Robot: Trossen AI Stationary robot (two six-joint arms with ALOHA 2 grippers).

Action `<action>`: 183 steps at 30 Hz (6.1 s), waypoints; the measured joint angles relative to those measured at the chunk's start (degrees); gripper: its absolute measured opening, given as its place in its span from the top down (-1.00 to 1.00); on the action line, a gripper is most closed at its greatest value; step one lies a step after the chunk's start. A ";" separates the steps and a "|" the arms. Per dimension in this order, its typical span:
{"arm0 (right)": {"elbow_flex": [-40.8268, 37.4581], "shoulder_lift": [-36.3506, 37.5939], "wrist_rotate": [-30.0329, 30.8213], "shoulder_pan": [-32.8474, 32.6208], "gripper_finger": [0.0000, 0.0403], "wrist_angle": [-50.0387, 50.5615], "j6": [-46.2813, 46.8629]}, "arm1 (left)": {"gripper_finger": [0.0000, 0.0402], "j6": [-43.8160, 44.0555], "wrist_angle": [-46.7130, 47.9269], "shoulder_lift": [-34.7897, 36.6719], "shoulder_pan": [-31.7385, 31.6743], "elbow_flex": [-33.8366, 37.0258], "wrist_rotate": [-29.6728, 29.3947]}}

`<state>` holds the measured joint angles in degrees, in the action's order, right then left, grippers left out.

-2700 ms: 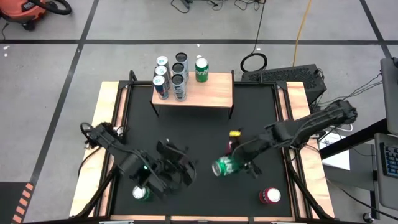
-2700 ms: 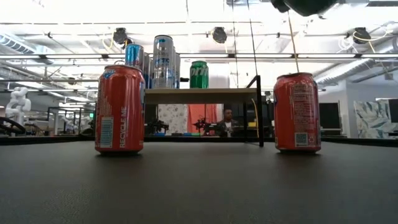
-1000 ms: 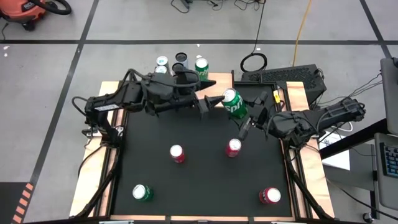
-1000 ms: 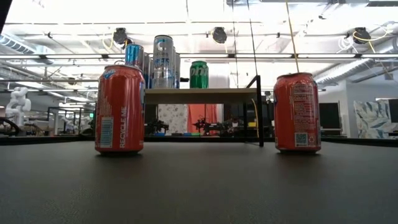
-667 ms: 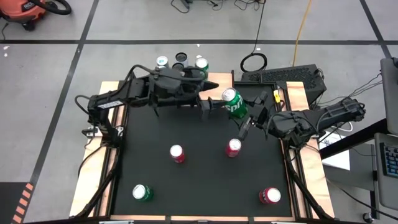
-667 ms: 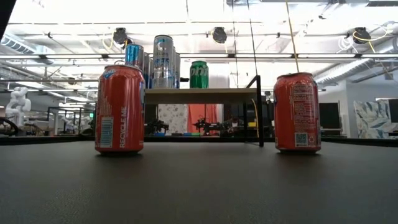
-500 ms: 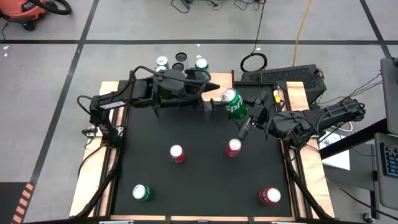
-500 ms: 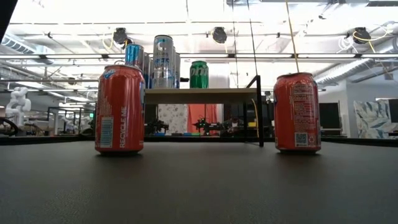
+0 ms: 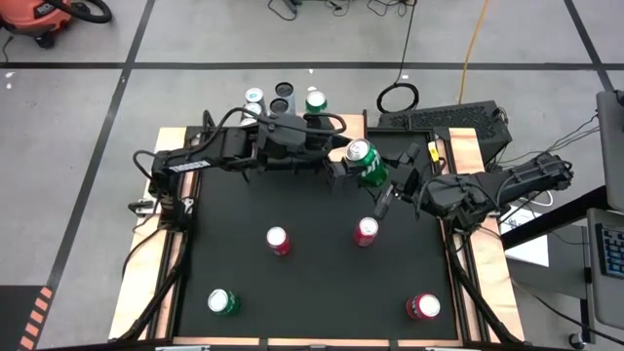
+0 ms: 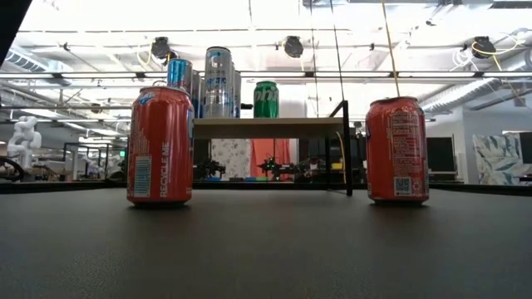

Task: Place canned beverage on shelf
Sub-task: Put the top green soda can on the shelf

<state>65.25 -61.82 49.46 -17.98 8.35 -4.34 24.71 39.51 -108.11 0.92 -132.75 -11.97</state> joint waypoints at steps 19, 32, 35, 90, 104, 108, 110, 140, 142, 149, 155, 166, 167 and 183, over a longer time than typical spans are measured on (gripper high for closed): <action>0.00 0.00 -0.24 0.00 -0.41 1.00 -1.43 | -0.75 0.70 -1.33 -1.56 -0.91 0.00 2.78; 0.04 0.00 -0.21 -0.02 -0.41 1.34 -2.23 | -0.43 0.35 -1.09 -1.49 -0.95 0.00 3.54; 0.06 0.00 -0.26 -0.02 -0.41 2.39 -1.63 | -0.43 0.40 -0.75 -1.49 -0.97 0.00 3.98; 0.04 15.07 -47.67 6.43 -0.74 21.52 37.62 | -0.41 -20.21 11.78 3.25 -6.55 0.00 22.90; 10.77 0.68 -48.07 19.46 -0.79 14.35 31.54 | -0.41 -29.03 17.61 4.04 -14.27 -0.07 41.30; 18.29 -4.95 -49.85 22.47 -0.88 21.51 29.34 | -0.41 -32.74 20.29 4.02 -16.09 -0.07 44.53; 20.81 -7.22 -51.50 23.45 -0.91 22.31 27.44 | -0.41 -33.27 21.42 4.04 -16.84 -0.07 45.80; 26.18 -17.93 -74.05 31.52 -0.93 16.56 15.92 | -0.41 -45.16 22.87 3.97 -17.67 -0.07 46.84; 26.18 -18.20 -75.11 31.52 -0.93 16.55 15.42 | -0.41 -45.16 22.75 3.97 -17.65 -0.07 46.84; 26.18 -19.91 -76.70 31.52 -0.93 15.01 13.56 | -0.41 -45.13 22.71 3.89 -17.65 -0.07 46.82; 26.18 -20.70 -76.48 31.41 -0.87 13.37 10.73 | -0.41 -45.13 22.71 3.89 -17.67 -0.07 46.78; 26.18 -20.65 -75.02 31.41 -0.53 12.89 7.65 | -0.41 -44.73 22.67 3.85 -17.76 -0.04 45.98; 26.18 -20.65 -74.99 31.39 -0.50 12.90 7.56 | -0.41 -44.62 22.74 3.86 -17.76 -0.04 45.97; 26.18 -20.63 -73.65 31.50 -0.43 13.21 7.00 | -0.52 -43.22 23.00 3.93 -17.63 -0.04 41.30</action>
<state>91.44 -82.46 -24.19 13.52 21.56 2.66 -18.51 62.51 -104.18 -16.72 -132.79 29.33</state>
